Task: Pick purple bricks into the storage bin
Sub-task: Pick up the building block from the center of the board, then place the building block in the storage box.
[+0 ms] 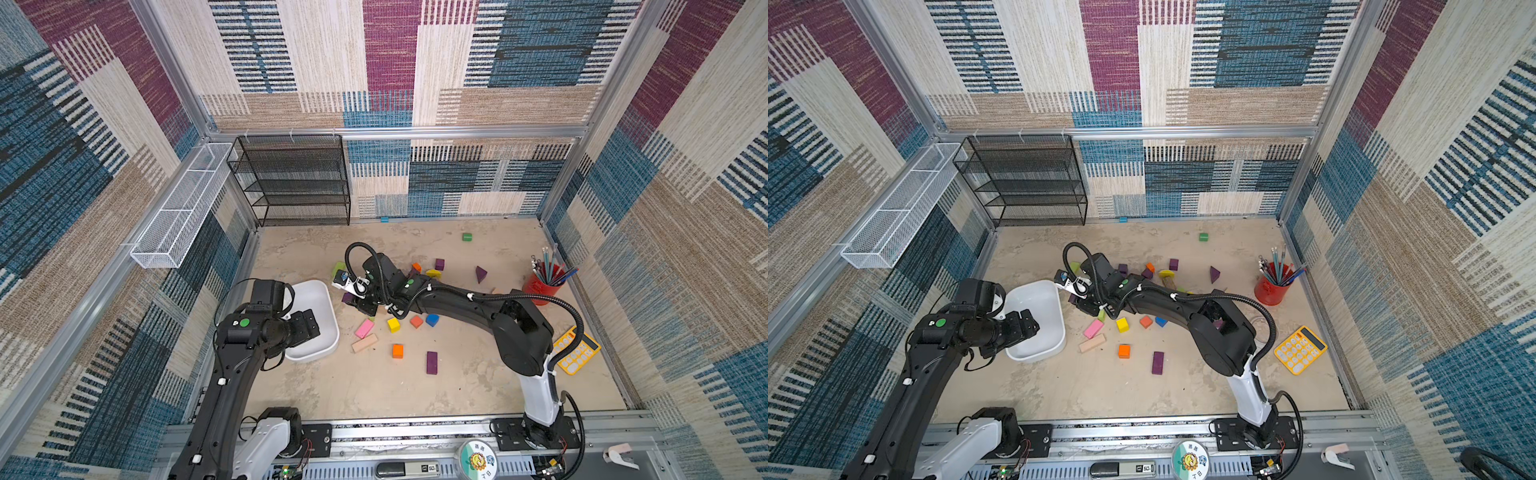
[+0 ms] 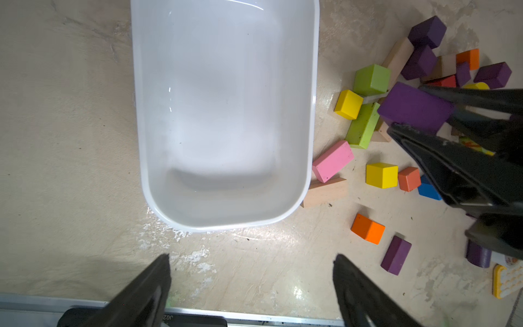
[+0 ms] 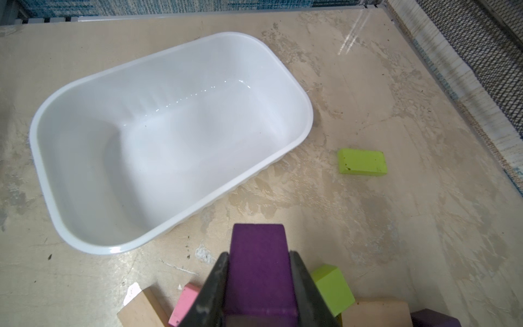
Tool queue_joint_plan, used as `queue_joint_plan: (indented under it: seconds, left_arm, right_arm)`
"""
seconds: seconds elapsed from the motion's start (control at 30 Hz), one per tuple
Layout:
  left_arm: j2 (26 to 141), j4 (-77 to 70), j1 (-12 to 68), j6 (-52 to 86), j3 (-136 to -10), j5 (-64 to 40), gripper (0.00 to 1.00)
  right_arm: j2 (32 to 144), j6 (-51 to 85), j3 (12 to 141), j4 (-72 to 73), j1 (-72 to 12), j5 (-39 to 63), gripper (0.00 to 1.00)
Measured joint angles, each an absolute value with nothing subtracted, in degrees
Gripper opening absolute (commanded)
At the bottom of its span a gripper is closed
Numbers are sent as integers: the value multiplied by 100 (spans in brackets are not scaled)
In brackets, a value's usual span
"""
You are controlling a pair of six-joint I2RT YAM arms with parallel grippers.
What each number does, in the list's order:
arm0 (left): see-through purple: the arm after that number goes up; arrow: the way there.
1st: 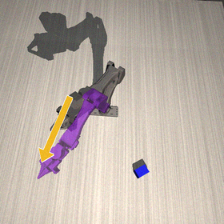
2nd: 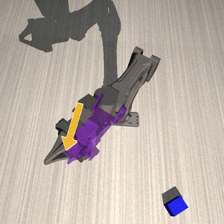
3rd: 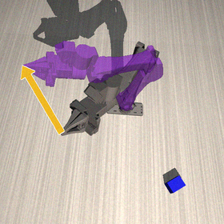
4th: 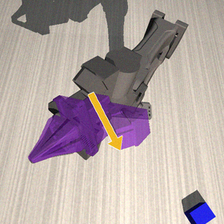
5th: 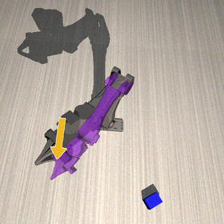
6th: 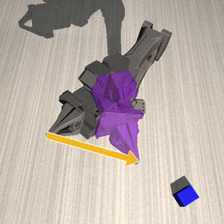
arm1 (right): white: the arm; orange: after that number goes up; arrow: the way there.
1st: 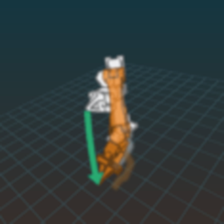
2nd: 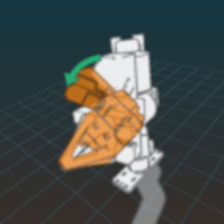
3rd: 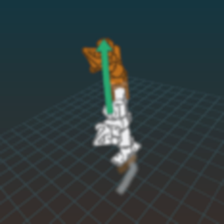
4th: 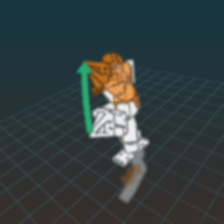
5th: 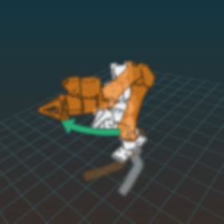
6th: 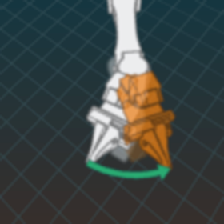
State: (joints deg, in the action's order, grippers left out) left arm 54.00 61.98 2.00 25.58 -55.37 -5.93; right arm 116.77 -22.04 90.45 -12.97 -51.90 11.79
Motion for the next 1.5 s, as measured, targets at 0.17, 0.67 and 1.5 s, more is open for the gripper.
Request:
queue_joint_plan:
  seconds: [0.17,0.67,1.5]
  left_arm:
    - [5192,6198,193,2707,-5527,-266,95]
    - [4748,6202,123,3024,-5485,805,95]
    - [4276,6401,-54,3470,-5463,2062,93]
  right_arm:
    - [11730,-1638,9078,-972,-5400,963,31]
    - [12337,600,9686,-401,-5828,167,31]
    - [14720,2532,12763,-1555,-6202,-801,35]
